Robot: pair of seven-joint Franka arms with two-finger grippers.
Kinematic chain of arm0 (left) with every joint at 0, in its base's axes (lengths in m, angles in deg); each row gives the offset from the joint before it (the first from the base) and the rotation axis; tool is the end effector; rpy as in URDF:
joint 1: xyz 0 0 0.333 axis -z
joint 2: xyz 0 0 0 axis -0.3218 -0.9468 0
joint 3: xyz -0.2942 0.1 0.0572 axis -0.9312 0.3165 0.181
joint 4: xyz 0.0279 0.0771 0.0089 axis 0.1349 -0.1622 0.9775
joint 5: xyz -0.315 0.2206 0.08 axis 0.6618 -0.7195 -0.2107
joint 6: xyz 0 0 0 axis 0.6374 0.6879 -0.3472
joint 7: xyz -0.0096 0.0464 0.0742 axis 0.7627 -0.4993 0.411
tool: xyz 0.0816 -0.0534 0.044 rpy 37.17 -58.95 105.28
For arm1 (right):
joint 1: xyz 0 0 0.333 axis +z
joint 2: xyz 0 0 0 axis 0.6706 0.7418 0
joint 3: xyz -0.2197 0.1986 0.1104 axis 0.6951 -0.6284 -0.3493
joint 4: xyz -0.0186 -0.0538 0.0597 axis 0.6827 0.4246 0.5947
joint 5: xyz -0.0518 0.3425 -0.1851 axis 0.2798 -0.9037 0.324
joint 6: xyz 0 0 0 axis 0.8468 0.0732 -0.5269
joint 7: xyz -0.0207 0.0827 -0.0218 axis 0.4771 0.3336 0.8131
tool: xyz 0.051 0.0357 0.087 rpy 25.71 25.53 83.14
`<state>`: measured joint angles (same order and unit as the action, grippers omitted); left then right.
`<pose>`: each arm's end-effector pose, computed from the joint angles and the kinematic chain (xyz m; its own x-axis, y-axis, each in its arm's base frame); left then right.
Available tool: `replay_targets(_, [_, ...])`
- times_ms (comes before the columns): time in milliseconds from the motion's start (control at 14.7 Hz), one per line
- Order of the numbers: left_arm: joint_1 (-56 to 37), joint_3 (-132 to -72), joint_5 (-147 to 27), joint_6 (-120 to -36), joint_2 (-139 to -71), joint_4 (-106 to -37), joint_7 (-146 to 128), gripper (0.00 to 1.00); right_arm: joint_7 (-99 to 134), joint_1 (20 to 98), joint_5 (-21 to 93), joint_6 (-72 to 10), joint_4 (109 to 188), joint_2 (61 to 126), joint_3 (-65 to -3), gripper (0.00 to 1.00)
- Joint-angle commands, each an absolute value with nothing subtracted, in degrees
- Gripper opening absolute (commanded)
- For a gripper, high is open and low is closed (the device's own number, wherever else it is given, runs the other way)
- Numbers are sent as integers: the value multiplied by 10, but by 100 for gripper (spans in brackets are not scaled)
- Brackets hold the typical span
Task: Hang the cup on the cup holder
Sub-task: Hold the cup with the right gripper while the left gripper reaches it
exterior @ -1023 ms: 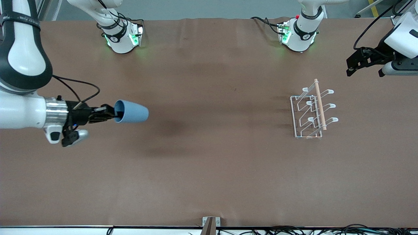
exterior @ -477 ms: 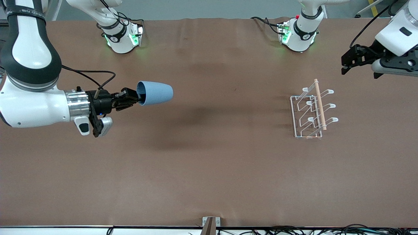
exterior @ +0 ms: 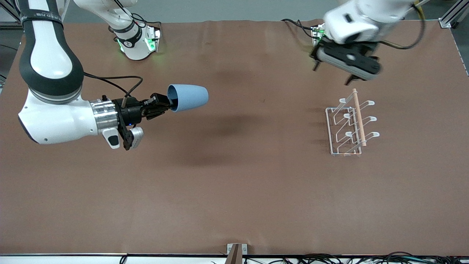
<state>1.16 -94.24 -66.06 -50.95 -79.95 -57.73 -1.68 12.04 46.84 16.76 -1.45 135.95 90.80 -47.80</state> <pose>0.4779 -0.2863 0.6552 0.8534 -0.5171 0.0654 -0.5201 -0.8529 0.0445 0.6051 0.2228 0.4822 0.9095 0.3759 -0.1777 0.0363 -0.4975 -0.8667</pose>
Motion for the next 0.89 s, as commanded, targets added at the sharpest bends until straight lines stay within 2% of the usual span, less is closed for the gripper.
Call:
replay_targets(0, [70, -940, -656, -522, -814, -557, -12, 100, 119, 471, 142, -15, 1365, 906, -475, 2])
replay_targets(273, [151, -940, -654, -638, -865, -539, -11, 100, 119, 476, 126, -16, 1364, 906, -475, 3])
replay_targets(545, [221, -937, -667, -662, -958, -429, -4, 100, 119, 487, 108, -17, 1364, 906, -475, 4])
replay_targets(818, [250, -936, -668, -754, -986, -426, 0, 100, 119, 492, 98, -20, 1364, 906, -475, 5])
